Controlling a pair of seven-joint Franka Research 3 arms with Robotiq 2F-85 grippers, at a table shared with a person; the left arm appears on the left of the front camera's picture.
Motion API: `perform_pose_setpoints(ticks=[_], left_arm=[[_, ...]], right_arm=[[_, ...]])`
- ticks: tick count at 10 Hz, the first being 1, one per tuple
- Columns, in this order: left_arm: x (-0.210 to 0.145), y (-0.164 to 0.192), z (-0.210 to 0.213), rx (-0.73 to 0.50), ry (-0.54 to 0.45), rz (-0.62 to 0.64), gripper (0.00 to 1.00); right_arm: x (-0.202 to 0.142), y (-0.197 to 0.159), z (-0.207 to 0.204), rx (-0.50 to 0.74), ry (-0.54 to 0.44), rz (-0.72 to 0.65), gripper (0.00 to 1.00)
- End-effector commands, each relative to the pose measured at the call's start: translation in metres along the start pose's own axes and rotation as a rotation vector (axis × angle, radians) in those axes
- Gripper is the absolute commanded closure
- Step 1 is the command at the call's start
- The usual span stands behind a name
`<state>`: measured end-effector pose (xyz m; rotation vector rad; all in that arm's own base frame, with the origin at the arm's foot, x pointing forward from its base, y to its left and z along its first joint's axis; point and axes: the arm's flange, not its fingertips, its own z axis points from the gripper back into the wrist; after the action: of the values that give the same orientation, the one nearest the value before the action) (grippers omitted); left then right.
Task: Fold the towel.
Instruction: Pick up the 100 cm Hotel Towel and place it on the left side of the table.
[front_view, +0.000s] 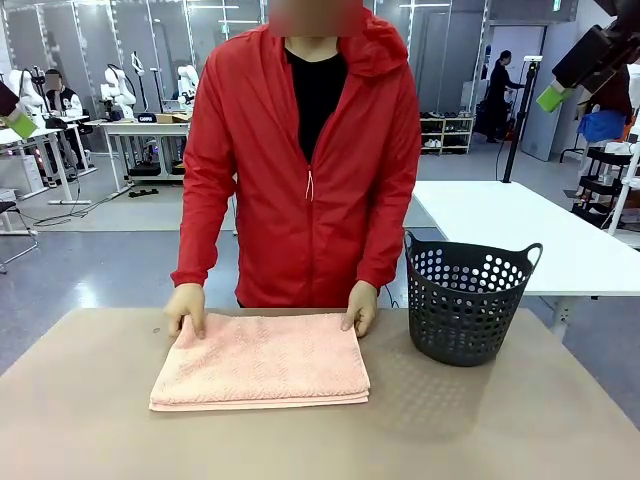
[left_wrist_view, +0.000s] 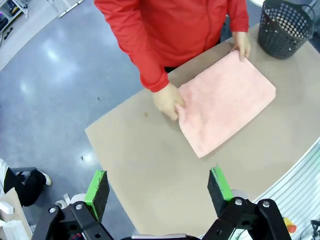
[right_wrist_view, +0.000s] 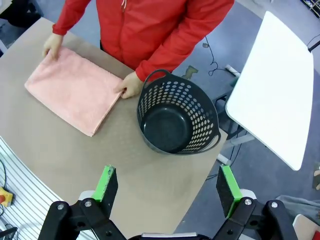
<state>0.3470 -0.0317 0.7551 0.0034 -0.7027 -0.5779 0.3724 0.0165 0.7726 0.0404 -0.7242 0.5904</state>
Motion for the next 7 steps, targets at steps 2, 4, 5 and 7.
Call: perform_pose_setpoints(ticks=[2, 4, 5, 7], left_arm=[[-0.001, -0.0001, 0.0006, 0.001, 0.009, -0.004, 0.0], [-0.001, -0.0001, 0.0006, 0.001, 0.009, -0.004, 0.0], [-0.001, -0.0001, 0.0006, 0.001, 0.009, -0.004, 0.0], [-0.001, -0.0001, 0.0006, 0.001, 0.009, -0.004, 0.0]], right_arm=[[-0.0017, -0.001, -0.0002, 0.0, 0.001, 0.011, 0.0], [-0.0017, -0.001, -0.0002, 0.0, 0.001, 0.011, 0.0], [-0.0017, -0.001, -0.0002, 0.0, 0.001, 0.011, 0.0], [-0.0017, -0.001, -0.0002, 0.0, 0.001, 0.011, 0.0]])
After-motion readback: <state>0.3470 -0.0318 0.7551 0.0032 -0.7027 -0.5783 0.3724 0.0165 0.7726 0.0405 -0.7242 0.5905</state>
